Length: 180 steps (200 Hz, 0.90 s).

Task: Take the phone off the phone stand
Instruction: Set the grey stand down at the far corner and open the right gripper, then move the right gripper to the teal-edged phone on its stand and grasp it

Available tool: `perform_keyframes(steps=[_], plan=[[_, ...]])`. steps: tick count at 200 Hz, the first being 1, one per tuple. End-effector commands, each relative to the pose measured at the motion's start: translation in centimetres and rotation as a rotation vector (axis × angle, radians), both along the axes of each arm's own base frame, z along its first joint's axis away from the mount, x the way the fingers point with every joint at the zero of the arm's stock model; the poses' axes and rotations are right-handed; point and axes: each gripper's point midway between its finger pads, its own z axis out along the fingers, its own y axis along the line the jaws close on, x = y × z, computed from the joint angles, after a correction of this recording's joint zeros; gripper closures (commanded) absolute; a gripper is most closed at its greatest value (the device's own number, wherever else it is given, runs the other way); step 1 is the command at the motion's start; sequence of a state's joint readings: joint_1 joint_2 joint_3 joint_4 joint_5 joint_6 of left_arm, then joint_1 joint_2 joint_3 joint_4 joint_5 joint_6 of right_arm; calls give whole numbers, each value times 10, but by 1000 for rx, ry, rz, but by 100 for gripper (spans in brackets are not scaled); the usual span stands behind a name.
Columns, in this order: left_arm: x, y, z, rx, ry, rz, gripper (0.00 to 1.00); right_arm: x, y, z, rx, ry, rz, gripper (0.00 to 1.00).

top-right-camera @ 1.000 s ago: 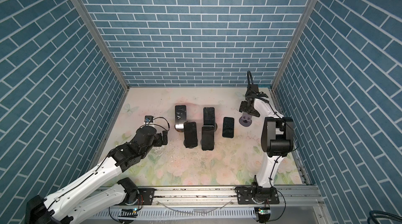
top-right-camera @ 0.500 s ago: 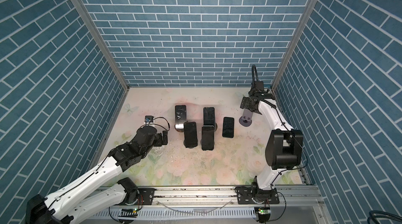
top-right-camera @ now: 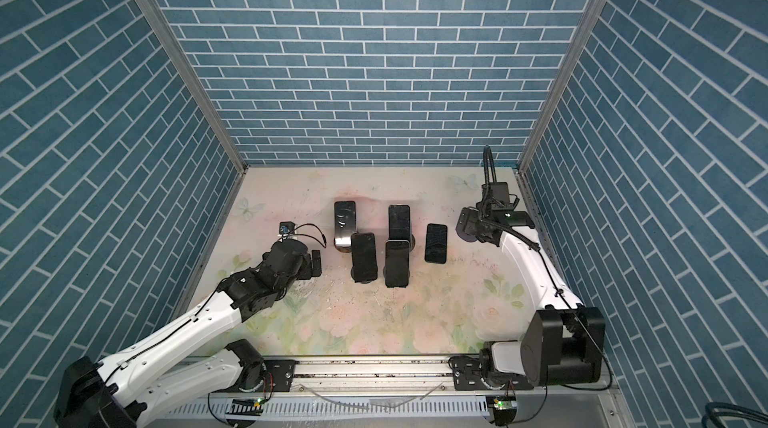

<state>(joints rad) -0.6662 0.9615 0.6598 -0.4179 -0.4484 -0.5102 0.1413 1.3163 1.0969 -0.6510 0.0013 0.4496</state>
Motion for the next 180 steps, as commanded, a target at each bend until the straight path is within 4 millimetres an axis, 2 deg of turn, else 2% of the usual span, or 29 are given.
perform_keyframes(steps=[1, 35, 72, 106, 126, 132, 180], plan=[[4, -5, 8, -46, -34, 11, 0, -17, 15, -2, 52, 15, 13, 4], [6, -10, 13, -75, -49, -4, 0, -33, 34, -1, 63, 23, 58, 4], [6, -36, 13, -151, -31, -109, 0, -39, 51, -9, 86, 41, 86, 4], [2, -57, 14, -153, -25, -160, 0, -39, 66, -10, 120, 46, 125, 4], [-2, -69, 9, -131, -11, -186, 0, -38, 68, -9, 118, 41, 134, 4], [0, -75, 18, -140, -25, -193, 0, -39, 69, -10, 118, 43, 134, 4], [0, -105, 17, -101, -4, -243, 0, -47, 71, -19, 106, 69, 149, 4]])
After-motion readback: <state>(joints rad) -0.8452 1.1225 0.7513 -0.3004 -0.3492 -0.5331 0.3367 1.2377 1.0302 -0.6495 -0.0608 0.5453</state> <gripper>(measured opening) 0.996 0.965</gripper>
